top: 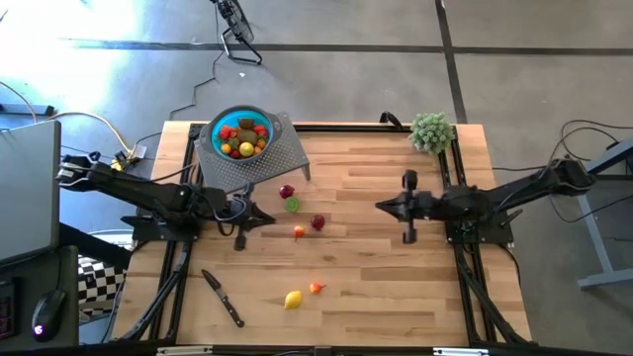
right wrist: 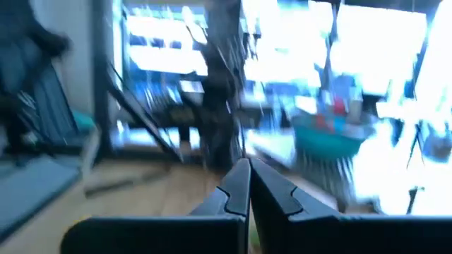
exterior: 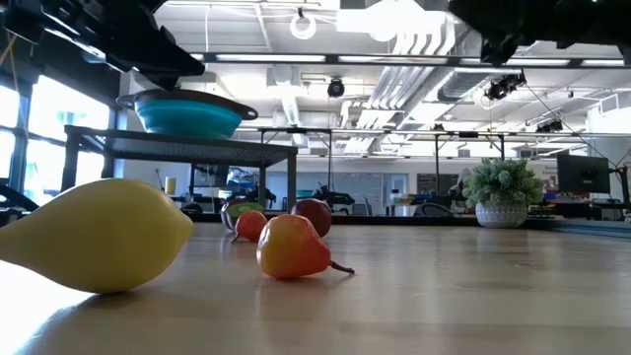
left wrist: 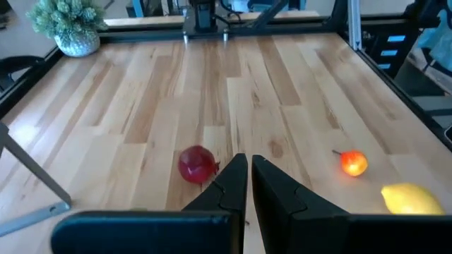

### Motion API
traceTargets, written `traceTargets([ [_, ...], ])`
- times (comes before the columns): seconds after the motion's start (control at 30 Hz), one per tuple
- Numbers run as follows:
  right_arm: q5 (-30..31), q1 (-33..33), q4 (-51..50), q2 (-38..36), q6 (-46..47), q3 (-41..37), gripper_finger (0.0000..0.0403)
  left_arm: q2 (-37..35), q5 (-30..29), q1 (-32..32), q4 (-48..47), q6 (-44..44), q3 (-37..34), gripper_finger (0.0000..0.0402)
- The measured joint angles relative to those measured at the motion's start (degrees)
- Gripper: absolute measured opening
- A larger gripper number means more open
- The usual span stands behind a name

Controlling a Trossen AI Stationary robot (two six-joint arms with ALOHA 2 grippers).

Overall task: Pick & Place Fruit
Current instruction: Put the red pomegranate into the blue strainer bowl on the shelf

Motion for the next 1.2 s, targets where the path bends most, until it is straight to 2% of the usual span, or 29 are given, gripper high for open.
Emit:
traceTargets([
  [0.13, -2.4, 0.0, 9.6, -1.7, -3.1, -5.4, 0.0004, 1.7, -0.1, 0.0, 2.2, 0.0, 0.0, 0.0019],
  [0.33, -1.9, 0.0, 8.7, -2.4, -1.0, -7.9, 0.0004, 3.7, -2.1, 0.0, 4.4, -1.0, 0.0, 0.0019],
  [0.53, -1.9, -0.5, -1.9, -8.8, 4.5, -7.8, 0.0003, 8.5, -8.5, 0.0, 4.6, -4.6, 0.0, 0.0019],
  [0.73, -1.9, -2.1, -11.9, -17.5, 6.9, -7.9, 0.0003, 14.7, -8.6, 0.0, 12.4, -6.0, 0.2, 0.0019],
  [0.83, -1.9, -2.8, -14.6, -20.1, 6.6, -7.9, 0.0003, 17.9, -10.3, 0.0, 14.6, -6.0, 2.5, 0.0019],
  [1.07, 1.0, -3.4, -15.6, -20.9, 6.0, -7.9, 0.0003, 26.4, -19.6, 0.0, 7.9, -6.8, 11.4, 0.0019],
  [1.2, 3.1, -3.4, -17.2, -20.9, 6.0, -7.9, 0.0003, 29.4, -20.6, 0.0, 2.9, -7.7, 14.9, 0.0019],
])
